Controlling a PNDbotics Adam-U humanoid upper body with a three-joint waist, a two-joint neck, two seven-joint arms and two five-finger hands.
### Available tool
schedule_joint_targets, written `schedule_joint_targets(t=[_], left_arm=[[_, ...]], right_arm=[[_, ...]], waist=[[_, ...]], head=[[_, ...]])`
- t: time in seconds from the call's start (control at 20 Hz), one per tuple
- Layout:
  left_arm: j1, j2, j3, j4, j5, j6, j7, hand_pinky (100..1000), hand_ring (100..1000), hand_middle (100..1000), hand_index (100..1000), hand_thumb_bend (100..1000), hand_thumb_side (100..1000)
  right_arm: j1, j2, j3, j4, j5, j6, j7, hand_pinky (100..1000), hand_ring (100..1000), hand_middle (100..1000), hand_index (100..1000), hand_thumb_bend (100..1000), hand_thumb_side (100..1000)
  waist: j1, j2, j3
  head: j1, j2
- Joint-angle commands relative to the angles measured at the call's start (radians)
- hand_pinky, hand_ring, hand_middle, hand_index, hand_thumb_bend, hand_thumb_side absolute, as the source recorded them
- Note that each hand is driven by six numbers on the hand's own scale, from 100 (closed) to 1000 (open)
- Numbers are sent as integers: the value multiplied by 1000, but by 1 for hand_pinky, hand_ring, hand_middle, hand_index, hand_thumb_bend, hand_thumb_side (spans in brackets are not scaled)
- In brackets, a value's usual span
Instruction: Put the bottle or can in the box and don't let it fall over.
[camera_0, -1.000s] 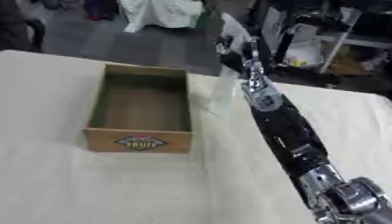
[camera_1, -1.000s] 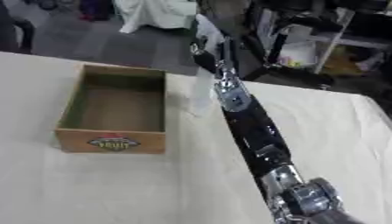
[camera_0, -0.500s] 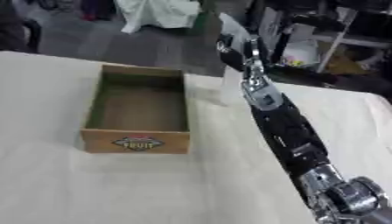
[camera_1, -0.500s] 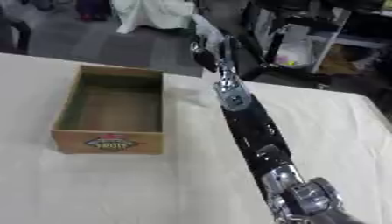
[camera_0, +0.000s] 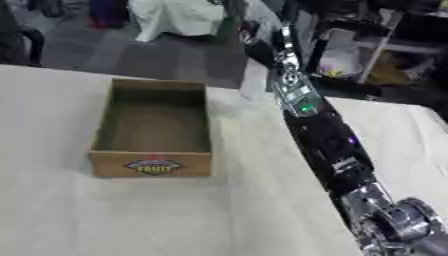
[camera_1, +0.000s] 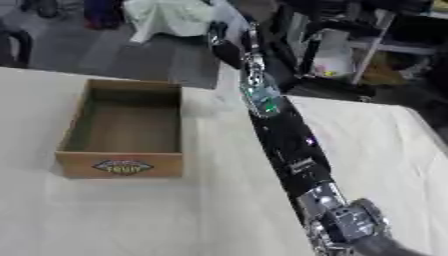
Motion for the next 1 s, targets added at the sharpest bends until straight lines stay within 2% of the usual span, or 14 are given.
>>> schedule_joint_targets(t=[0.05, 0.4, 0.55, 0.65, 1.0], left_arm=[[-3, 18, 2, -13, 4, -2, -6, 666, 874, 776, 848, 448, 775], [-4, 13, -5, -10, 8, -3, -15, 666, 873, 777, 848, 449, 774], [-7, 11, -7, -10, 9, -4, -18, 666, 873, 777, 849, 448, 774], [-11, 9, -8, -11, 10, -4, -20, 666, 873, 777, 849, 448, 774], [-21, 7, -6, -14, 10, -5, -21, 665, 873, 777, 849, 448, 775]], right_arm=[[-43, 6, 25, -59, -14, 3, 36, 524, 572, 438, 535, 111, 100], [-82, 92, 94, -116, -105, 12, 129, 522, 568, 438, 538, 113, 100], [-82, 117, 105, -117, -124, 15, 149, 520, 573, 441, 543, 123, 100], [-73, 160, 120, -100, -114, 20, 171, 518, 576, 445, 551, 137, 100], [-20, 244, 133, -25, -56, 14, 214, 519, 589, 457, 574, 146, 100]], waist=[[13, -23, 1], [17, -29, 20], [17, -27, 26], [15, -23, 33], [6, -11, 40]], head=[[-5, 8], [-25, 16], [-32, 18], [-39, 17], [-50, 6]])
